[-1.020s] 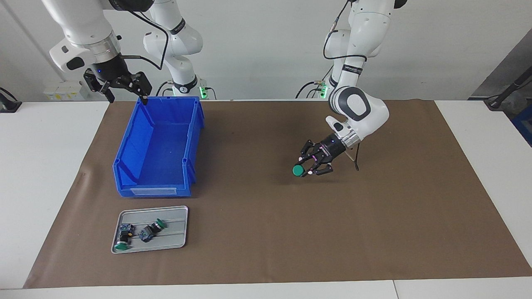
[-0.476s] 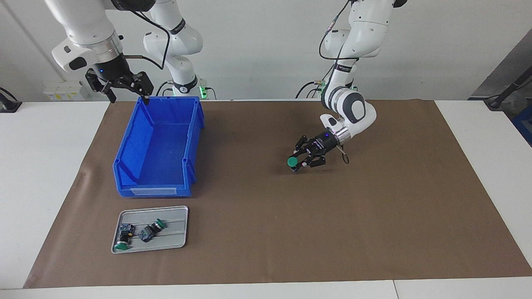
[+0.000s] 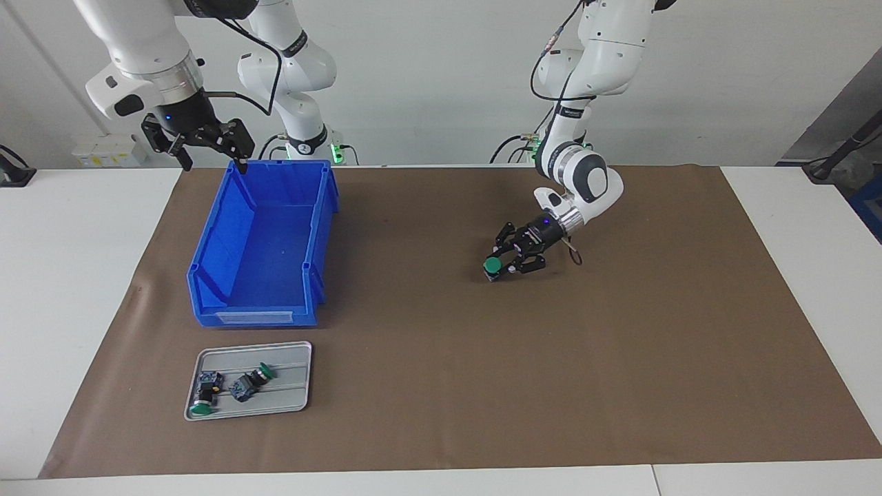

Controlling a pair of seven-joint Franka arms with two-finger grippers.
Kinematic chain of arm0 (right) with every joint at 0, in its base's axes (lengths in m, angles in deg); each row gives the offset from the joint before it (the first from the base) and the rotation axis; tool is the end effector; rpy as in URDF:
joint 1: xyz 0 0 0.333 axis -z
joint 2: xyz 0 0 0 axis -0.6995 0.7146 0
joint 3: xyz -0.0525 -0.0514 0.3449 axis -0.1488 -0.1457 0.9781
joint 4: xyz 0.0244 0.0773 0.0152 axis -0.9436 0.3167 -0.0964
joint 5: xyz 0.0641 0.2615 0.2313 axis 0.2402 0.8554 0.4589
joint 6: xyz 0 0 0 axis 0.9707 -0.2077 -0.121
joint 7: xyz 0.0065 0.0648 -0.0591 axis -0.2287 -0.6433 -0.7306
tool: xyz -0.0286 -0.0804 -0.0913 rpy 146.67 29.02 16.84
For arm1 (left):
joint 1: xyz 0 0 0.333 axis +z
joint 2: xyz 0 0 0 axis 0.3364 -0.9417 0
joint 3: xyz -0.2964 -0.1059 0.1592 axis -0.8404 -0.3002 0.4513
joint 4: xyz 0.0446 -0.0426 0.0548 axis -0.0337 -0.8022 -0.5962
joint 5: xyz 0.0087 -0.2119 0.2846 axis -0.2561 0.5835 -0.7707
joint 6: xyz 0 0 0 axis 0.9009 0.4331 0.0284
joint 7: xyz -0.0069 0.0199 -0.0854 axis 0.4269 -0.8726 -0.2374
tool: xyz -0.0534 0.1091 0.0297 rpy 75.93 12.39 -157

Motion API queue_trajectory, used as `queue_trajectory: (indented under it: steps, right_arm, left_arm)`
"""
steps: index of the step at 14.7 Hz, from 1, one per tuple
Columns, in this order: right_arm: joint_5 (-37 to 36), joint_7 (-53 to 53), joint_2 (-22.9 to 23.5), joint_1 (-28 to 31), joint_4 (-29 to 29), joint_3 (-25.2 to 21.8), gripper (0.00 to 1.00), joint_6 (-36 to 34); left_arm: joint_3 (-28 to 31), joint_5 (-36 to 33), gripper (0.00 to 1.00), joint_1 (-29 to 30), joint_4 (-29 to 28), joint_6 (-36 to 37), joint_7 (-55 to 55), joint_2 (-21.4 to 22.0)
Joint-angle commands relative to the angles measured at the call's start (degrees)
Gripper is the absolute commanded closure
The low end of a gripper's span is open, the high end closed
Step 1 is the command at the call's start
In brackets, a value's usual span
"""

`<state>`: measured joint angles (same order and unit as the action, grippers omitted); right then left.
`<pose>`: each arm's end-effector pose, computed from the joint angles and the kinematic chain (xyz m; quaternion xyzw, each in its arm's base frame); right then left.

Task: Place and press button with both arms

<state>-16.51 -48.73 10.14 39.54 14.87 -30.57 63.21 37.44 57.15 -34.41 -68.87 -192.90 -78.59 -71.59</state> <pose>0.4907 0.0096 0.6637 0.9986 -0.0399 -0.0261 0.0223 0.4373 -0.1900 0.3013 0.6788 -0.4399 0.5120 0.2891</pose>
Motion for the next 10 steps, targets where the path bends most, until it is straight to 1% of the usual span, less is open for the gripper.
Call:
queue_trajectory:
  steps: [1,2,3,5,7,10]
  right_arm:
    - [0.8,-1.3,-0.8,0.5,0.4,0.2,0.0,-0.5]
    - [0.7,-1.3,-0.8,0.5,0.4,0.3,0.0,-0.5]
    - [0.7,-1.3,-0.8,0.5,0.4,0.3,0.0,-0.5]
    - [0.8,-1.3,-0.8,0.5,0.4,0.3,0.0,-0.5]
    - [0.7,-1.3,-0.8,0.5,0.4,0.3,0.0,-0.5]
    - [0.8,-1.3,-0.8,0.5,0.4,0.3,0.0,-0.5]
  left_arm:
    - [-0.4,1.5,0.12,-0.6,-1.7,-6.4,-5.4,4.4]
    - [-0.4,1.5,0.12,-1.8,-1.7,-10.1,-4.7,6.1]
    - [-0.5,1.4,0.12,-3.2,-1.9,-12.1,-2.9,7.7]
    - [-0.5,1.4,0.12,-5.9,-2.8,-14.6,-1.6,9.3]
    - [-0.5,1.4,0.12,-7.1,-4.2,-14.9,-0.9,10.1]
    - [-0.5,1.4,0.16,-7.4,-3.8,-14.7,3.2,10.3]
